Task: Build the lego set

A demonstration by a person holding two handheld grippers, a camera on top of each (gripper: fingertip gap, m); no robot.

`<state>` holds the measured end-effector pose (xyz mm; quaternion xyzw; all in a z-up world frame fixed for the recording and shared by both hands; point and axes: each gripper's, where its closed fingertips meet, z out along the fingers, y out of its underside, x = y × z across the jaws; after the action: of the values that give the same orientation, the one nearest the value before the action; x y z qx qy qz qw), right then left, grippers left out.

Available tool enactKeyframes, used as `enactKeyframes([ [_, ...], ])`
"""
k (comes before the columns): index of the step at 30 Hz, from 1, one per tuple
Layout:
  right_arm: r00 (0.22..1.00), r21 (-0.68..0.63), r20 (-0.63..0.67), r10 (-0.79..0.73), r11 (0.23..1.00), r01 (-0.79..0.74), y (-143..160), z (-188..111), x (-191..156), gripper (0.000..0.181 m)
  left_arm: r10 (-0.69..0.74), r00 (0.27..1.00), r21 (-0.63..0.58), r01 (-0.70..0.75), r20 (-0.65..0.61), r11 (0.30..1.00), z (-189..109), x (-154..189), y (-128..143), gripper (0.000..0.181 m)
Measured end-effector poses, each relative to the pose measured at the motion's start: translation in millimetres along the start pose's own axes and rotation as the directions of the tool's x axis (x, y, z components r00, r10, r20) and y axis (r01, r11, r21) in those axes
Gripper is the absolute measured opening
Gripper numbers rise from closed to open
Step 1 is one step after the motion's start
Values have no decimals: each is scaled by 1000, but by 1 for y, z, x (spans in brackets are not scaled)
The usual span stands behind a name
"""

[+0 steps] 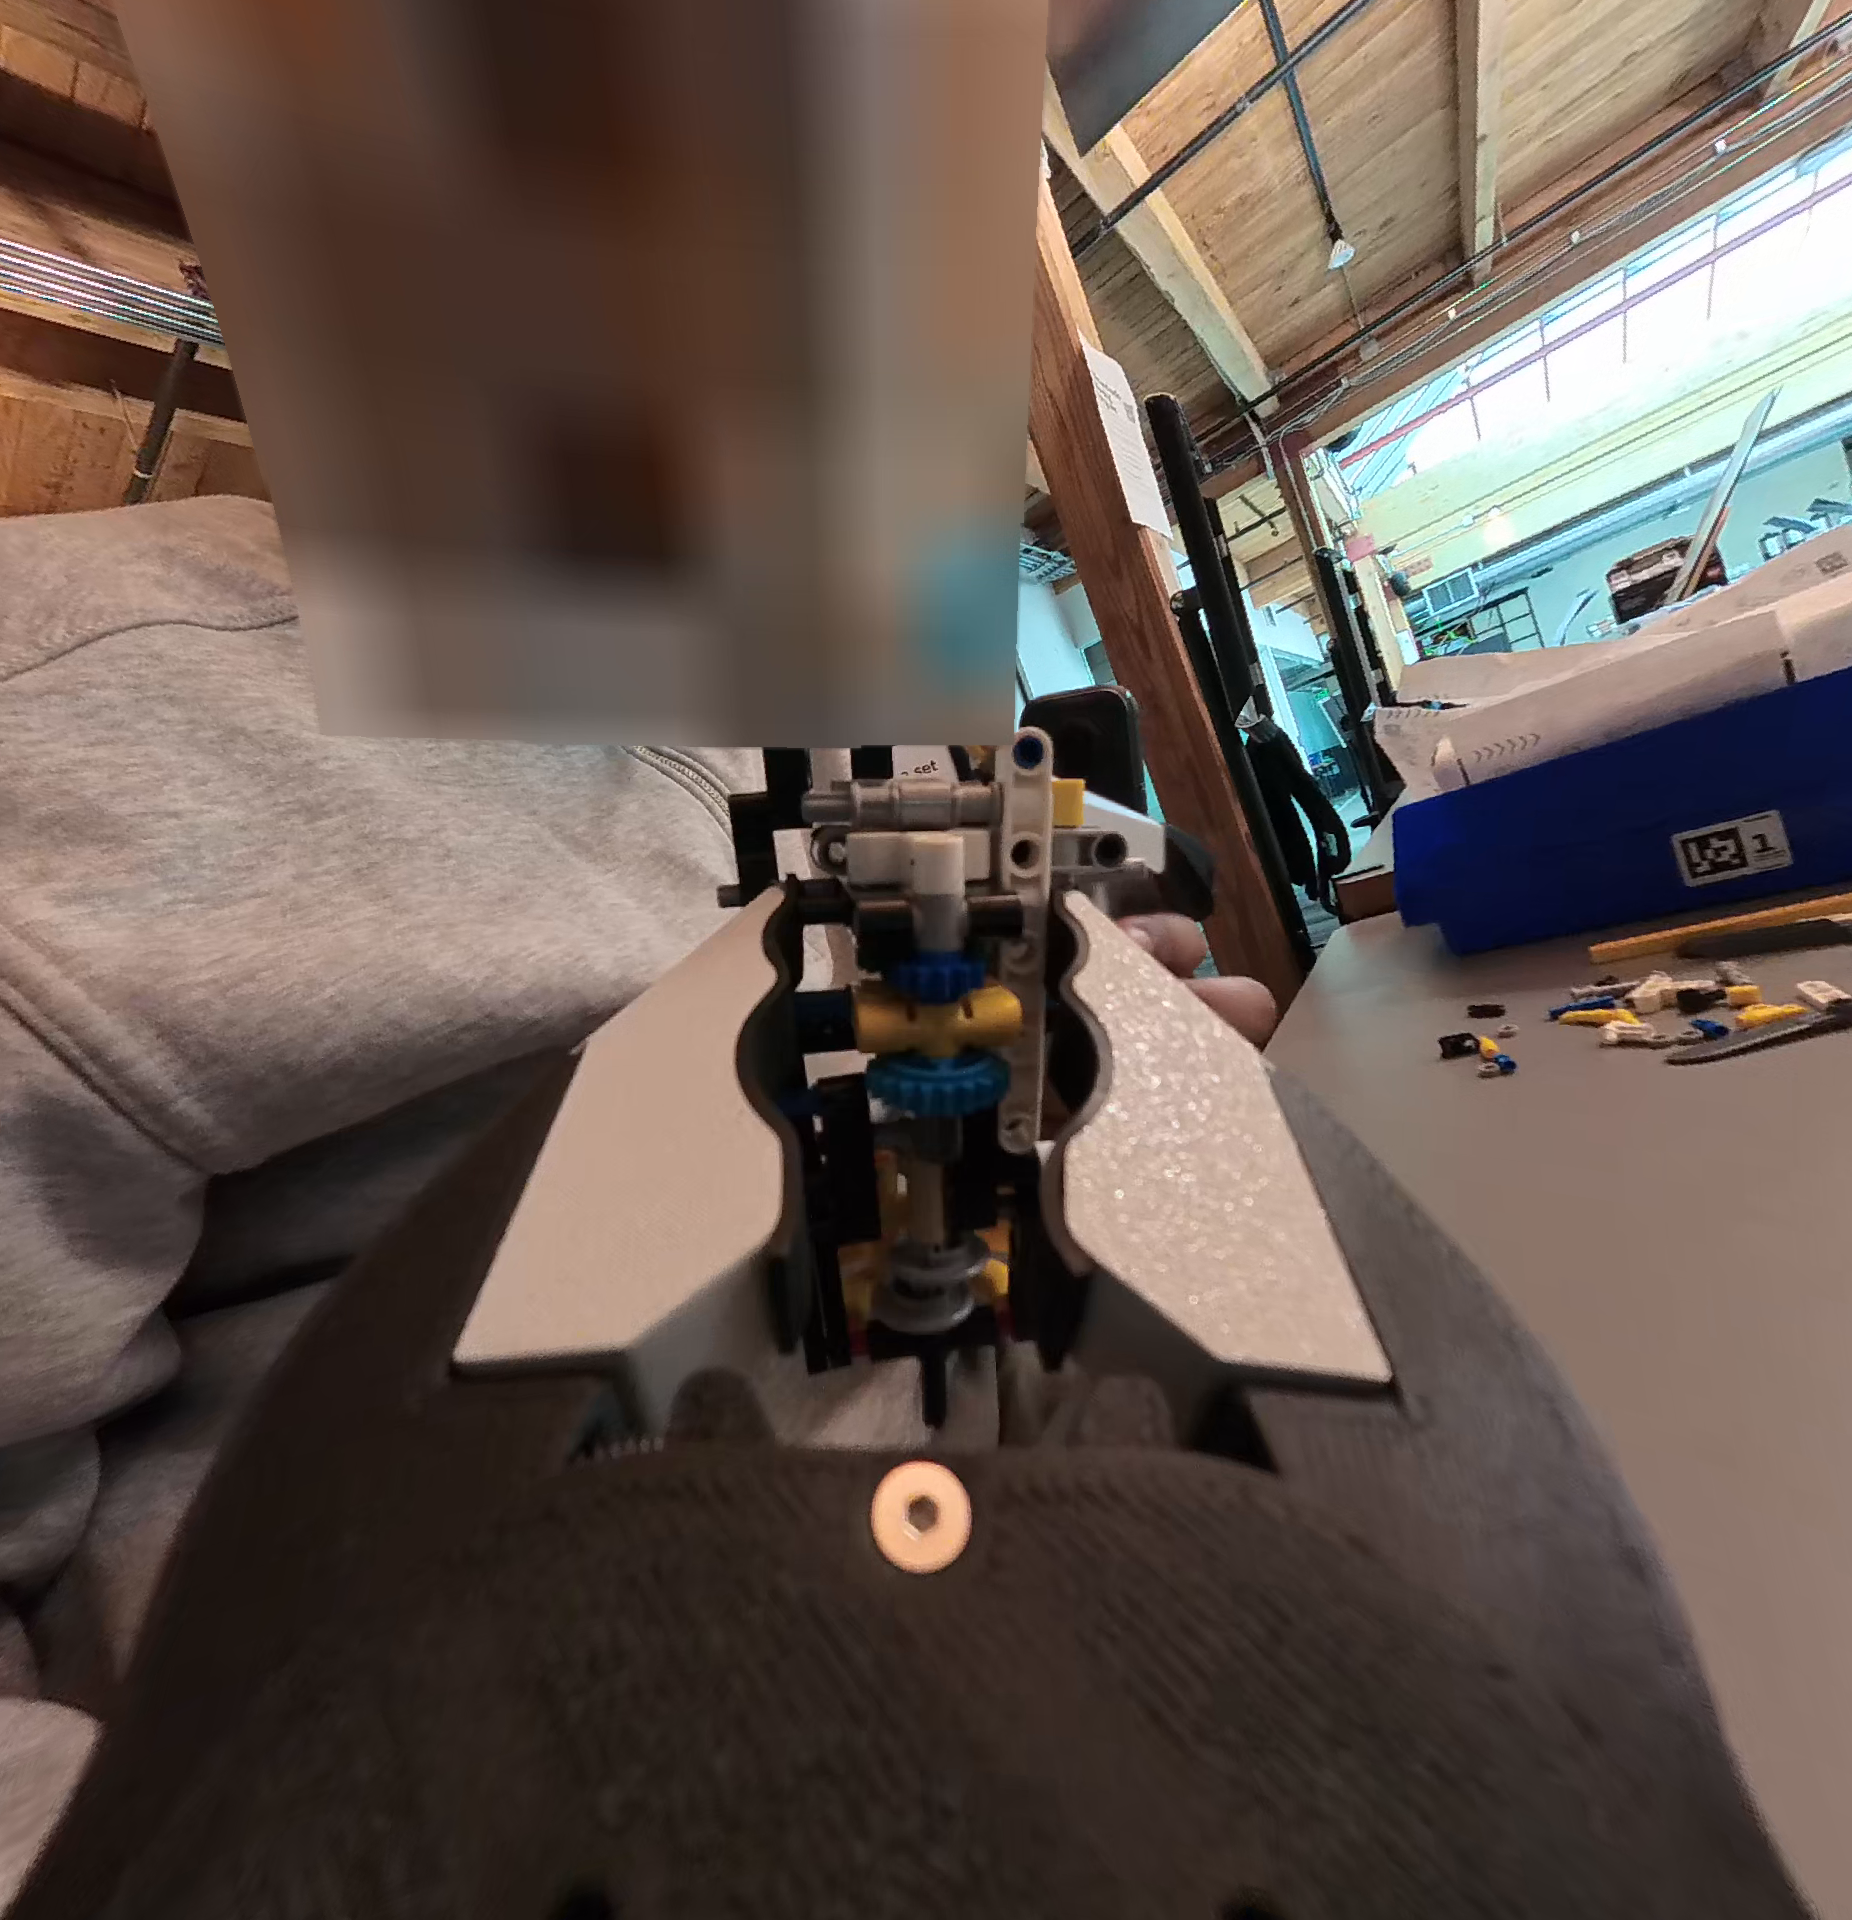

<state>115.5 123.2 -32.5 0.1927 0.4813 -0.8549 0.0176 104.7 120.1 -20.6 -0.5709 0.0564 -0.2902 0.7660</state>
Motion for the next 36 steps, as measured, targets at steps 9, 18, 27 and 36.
enactKeyframes([
  [9, 1000, -5, 9, 16, 1000, -16, 2, 1, 0, 45, 24, 1000, -15, -24, 15, 1000, 1, -1, 1, 8],
  [18, 1000, 0, 8, 20, 1000, -20, 1, 1, 1, 45, 31, 999, -27, -30, 27, 999, 1, -2, 2, 7],
  [27, 1000, 5, 10, 18, 1000, -18, 0, 0, 0, 45, 42, 998, -31, -40, 39, 999, 3, -2, 2, 7],
  [36, 1000, 10, 6, 16, 1000, -16, -1, 0, 1, 45, 39, 998, -42, -37, 47, 998, 4, -3, 4, 8],
])
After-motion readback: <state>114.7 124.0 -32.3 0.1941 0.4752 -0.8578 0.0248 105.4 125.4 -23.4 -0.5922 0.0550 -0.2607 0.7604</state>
